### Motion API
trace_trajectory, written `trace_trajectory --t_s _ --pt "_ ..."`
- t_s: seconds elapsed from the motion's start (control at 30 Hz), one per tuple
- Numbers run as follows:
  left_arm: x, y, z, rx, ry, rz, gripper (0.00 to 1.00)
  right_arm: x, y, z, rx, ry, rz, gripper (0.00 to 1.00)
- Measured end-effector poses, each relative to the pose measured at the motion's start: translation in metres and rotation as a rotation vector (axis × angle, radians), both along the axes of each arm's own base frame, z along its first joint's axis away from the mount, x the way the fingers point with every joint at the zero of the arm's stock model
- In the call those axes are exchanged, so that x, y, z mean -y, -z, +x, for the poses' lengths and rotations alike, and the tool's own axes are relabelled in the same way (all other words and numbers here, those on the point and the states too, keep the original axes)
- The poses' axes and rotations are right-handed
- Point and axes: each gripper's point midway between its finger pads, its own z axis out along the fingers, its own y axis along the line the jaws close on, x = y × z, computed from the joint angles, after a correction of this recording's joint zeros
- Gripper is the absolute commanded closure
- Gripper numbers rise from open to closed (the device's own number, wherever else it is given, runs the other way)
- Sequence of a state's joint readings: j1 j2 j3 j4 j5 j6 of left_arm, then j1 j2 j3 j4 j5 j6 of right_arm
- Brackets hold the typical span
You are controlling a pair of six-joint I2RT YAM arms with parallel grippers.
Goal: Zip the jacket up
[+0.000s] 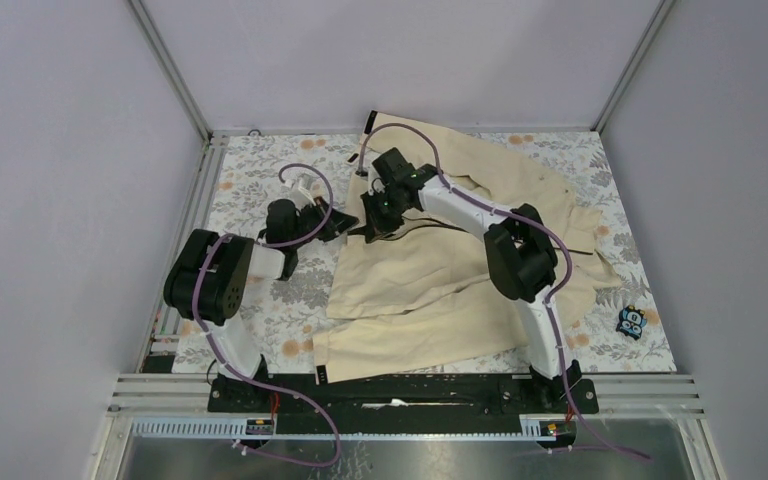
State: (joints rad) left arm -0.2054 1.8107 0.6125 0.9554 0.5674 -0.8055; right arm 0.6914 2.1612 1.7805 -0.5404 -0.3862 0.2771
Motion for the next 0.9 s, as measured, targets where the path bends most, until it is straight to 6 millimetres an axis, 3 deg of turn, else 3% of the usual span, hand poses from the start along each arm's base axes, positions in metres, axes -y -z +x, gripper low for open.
trace_trajectory --t_s 0.07,0.2,0.33,0.43,0.7,0.9 --pt "-0.001 -0.005 0.005 0.015 0.002 0.054 1.00 0.007 0.007 0.010 -0.010 -0.032 -0.016 1.00" --pt "0.007 0.003 0.004 -0.021 0.029 0.132 1.00 0.046 0.027 0.039 -0.096 -0.003 0.011 1.00" --pt "0.024 0.013 -0.012 -0.049 0.093 0.157 1.00 0.064 0.039 0.020 -0.196 0.004 0.067 1.00" --pt "0.023 0.017 -0.016 -0.068 0.110 0.166 1.00 0.061 0.034 0.009 -0.195 -0.013 0.085 1.00" --pt "0.007 0.007 -0.009 -0.045 0.066 0.095 0.54 0.038 0.004 0.000 -0.120 -0.032 0.153 1.00" --pt "-0.006 0.006 -0.020 -0.098 -0.004 -0.030 0.44 0.028 0.005 -0.007 -0.116 -0.029 0.168 1.00"
